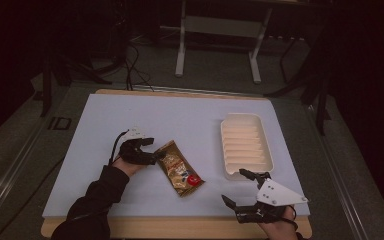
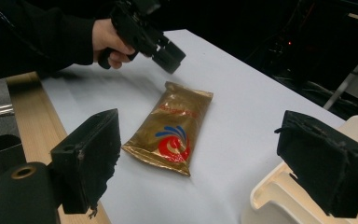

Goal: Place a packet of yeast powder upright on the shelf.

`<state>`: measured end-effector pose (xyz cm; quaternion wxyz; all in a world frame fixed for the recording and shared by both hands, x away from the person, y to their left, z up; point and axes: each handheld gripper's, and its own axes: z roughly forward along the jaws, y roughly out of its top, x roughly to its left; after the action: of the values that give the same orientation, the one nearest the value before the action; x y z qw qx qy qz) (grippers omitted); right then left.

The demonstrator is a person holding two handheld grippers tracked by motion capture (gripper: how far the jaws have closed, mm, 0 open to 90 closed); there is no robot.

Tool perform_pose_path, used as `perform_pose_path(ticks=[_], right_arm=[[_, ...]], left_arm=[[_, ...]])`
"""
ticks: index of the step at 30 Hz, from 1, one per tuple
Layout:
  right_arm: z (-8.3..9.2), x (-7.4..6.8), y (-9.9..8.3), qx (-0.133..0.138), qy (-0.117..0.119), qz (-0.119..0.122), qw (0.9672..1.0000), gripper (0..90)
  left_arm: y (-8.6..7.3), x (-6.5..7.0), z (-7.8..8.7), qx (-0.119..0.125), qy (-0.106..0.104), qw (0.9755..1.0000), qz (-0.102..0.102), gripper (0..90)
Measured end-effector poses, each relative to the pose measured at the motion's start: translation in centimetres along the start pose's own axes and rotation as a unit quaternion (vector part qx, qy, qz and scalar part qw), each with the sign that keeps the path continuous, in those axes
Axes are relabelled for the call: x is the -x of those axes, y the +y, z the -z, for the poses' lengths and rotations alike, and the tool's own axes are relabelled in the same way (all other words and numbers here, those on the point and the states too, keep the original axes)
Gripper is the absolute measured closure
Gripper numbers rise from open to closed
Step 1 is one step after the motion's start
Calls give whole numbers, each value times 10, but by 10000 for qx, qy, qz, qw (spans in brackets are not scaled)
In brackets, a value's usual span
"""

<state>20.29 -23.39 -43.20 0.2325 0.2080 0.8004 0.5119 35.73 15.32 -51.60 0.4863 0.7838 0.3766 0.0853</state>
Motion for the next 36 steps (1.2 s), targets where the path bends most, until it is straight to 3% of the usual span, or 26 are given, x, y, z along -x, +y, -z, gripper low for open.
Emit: perform_pose_path(ticks=[6, 11, 17, 24, 27, 32, 36], right_arm=[[-2, -1, -1, -52, 67, -12, 10000, 135], [-3, 0, -2, -73, 94, -35, 9999, 136], [-4, 0, -3, -67, 121, -53, 9999, 137], [-4, 0, -3, -103, 147, -82, 9998, 138], [-5, 0, -4, -100, 148, -67, 9998, 138], [-6, -1, -3, -113, 159, -44, 9998, 139], [-7, -1, -3, -129, 168, -69, 9998, 140]], left_arm=[[-8, -4, -12, -392, -26, 9991, 171, 207], [-11, -7, -18, -450, -34, 9986, 257, 250], [-14, -10, -25, -572, -28, 9978, 346, 362], [-18, -11, -30, -681, -228, 9961, 516, 455], [-18, -11, -30, -774, -213, 9954, 520, 477], [-19, -7, -31, -847, -127, 9955, 402, 511], [-17, -2, -30, -1018, 110, 9947, -8, 635]])
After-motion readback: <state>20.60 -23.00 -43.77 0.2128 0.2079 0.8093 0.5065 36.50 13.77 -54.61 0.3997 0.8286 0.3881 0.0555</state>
